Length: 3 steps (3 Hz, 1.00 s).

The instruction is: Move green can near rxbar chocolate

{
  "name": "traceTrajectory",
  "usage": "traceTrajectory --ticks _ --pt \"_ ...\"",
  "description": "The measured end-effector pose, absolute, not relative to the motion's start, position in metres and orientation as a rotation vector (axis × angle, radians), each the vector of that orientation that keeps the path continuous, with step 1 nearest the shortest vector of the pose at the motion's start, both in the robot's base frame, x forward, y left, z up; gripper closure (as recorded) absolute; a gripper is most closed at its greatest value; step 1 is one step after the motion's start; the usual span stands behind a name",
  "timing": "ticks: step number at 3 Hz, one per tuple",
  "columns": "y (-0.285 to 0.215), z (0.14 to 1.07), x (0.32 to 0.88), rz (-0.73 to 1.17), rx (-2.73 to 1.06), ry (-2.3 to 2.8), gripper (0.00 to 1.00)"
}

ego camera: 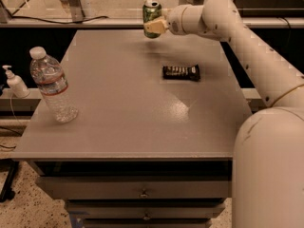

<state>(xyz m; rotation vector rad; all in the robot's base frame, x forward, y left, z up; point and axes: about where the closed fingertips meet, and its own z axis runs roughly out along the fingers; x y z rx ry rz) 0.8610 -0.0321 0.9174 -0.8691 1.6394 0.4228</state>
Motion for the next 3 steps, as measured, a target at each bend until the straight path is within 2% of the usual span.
traceTrajectory --ticks 1,2,3 --pt "-0.044 0.934 0.843 0.425 -0.871 1.621 1.00" --pt "-0.080 0.953 0.797 0.416 -0.845 1.615 1.00" --pt "-0.080 0.953 0.797 0.416 -0.845 1.615 1.00"
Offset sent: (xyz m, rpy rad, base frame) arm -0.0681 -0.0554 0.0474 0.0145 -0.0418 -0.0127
